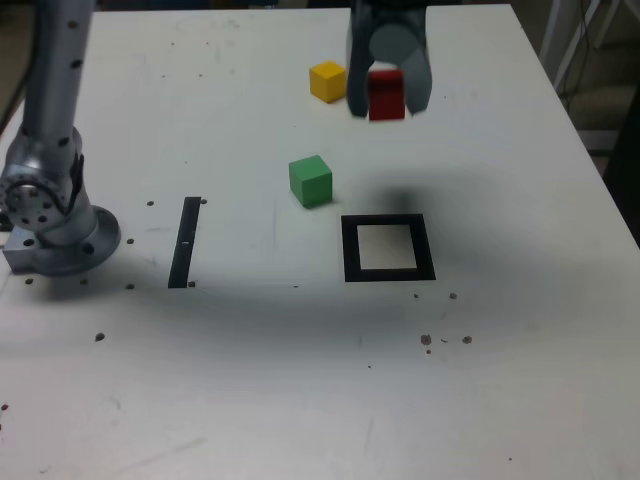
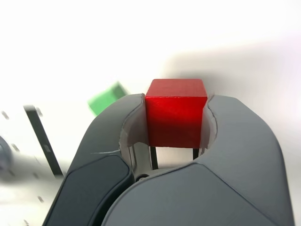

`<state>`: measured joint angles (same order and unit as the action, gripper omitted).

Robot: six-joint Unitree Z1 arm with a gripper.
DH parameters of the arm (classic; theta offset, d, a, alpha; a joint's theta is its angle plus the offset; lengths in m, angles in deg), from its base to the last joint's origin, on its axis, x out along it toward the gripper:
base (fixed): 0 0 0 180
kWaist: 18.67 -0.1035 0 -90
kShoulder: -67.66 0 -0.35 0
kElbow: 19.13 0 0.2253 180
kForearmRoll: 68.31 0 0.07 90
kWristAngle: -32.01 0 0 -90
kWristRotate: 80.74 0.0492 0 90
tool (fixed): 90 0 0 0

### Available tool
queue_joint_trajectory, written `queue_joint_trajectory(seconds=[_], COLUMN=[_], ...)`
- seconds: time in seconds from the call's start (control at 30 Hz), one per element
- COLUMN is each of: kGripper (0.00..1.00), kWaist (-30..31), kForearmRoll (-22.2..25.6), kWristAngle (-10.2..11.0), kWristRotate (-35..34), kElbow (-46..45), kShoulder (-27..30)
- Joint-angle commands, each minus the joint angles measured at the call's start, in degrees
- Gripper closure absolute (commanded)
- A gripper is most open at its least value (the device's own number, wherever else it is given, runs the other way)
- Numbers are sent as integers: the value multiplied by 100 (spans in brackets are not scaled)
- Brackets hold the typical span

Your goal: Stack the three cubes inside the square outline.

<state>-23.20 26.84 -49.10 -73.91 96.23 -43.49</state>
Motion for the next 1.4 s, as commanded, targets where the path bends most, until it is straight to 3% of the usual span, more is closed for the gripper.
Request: queue_joint_trajectory(seconds=[0.0,0.17,0.4,0.8,1.07,1.37], kGripper=[74,74,74,74,74,74], kWaist=[264,851,1250,1946,1969,1720], kForearmRoll=[-77,-273,-1015,-1076,-921,-815], kWristAngle=[-53,-203,-456,-441,-206,-246], kWristRotate=[-281,-852,-1291,-1786,-1555,-1193], kElbow=[-1535,-1886,-2456,-1913,-1526,-1001], kShoulder=[717,772,719,173,-195,-594])
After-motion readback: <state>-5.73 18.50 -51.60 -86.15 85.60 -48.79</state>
